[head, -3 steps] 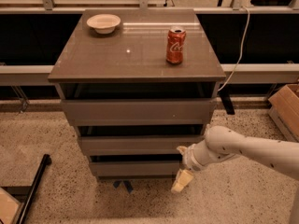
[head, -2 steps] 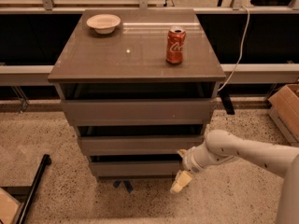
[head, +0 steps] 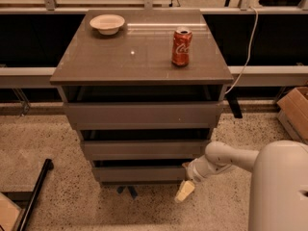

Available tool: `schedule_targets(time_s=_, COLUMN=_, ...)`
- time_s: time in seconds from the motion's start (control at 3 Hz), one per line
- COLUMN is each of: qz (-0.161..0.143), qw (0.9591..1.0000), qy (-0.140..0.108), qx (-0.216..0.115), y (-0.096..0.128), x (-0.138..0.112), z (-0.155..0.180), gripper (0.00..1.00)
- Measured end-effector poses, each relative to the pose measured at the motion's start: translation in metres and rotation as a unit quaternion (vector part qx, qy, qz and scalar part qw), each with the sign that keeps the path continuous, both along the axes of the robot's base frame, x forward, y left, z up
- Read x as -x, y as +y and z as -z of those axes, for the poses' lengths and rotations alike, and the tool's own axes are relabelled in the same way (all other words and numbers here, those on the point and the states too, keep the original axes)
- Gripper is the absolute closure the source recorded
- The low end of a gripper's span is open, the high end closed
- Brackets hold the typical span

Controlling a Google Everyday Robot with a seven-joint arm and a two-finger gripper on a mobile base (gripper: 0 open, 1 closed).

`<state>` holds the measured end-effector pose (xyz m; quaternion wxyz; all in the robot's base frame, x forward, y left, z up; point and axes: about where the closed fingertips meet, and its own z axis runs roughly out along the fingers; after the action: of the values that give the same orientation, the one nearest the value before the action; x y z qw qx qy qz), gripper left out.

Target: Open bottom drawer

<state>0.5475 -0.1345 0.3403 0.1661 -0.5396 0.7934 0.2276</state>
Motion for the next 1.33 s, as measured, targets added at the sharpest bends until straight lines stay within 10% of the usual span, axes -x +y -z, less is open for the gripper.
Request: schedule_targets(time_s=1.33, qz=0.076, qw=0.9971, qy=-0.001, qx=-0.005, y=-0.029, x=-0.063, z=0.094, gripper=0.0)
